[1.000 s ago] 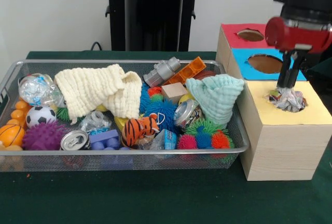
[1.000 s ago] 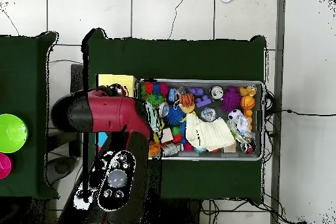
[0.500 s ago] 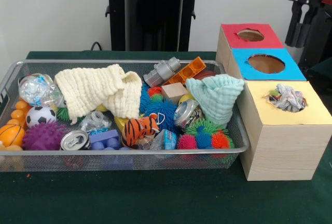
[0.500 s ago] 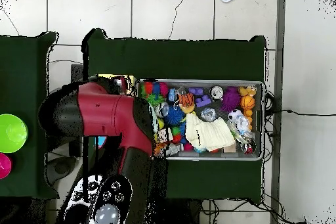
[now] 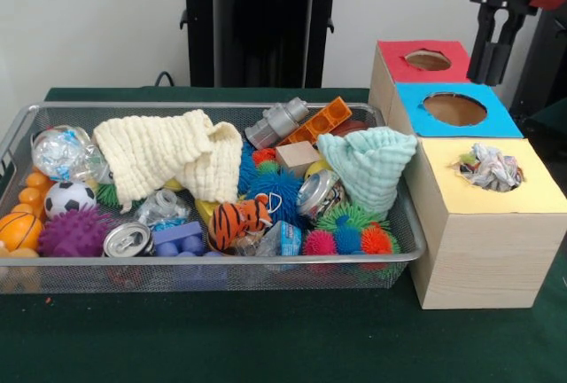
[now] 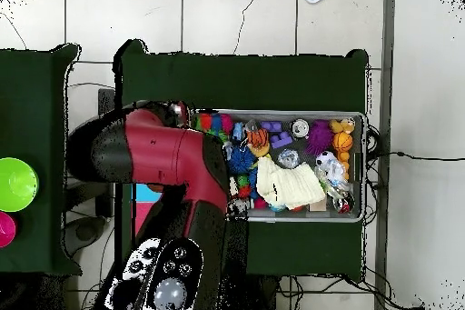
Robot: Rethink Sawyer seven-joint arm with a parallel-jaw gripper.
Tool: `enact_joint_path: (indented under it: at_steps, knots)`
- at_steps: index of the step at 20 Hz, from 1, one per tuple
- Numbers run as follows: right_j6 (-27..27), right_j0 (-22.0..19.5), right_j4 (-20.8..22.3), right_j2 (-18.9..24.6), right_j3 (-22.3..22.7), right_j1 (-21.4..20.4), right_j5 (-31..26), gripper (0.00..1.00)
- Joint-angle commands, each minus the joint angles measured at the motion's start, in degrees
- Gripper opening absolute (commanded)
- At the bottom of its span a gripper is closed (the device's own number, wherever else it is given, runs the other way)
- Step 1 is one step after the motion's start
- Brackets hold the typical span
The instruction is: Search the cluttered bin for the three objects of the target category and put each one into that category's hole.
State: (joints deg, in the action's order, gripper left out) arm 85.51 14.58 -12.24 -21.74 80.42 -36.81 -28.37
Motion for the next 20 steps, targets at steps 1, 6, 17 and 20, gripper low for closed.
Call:
enact_joint_path:
  at_steps: [1, 6, 17, 20]
  knots:
    - [13.3, -2.8, -1.6, 7.7, 7.9, 4.9, 4.6, 0.00]
    - [13.4, -3.2, -1.8, 9.0, 8.8, 5.5, 6.5, 0.00]
    - [15.4, -1.2, -3.7, 8.5, 10.0, 4.9, 4.9, 0.00]
    - [15.1, -1.1, -4.4, 9.2, 10.7, 4.4, 4.2, 0.00]
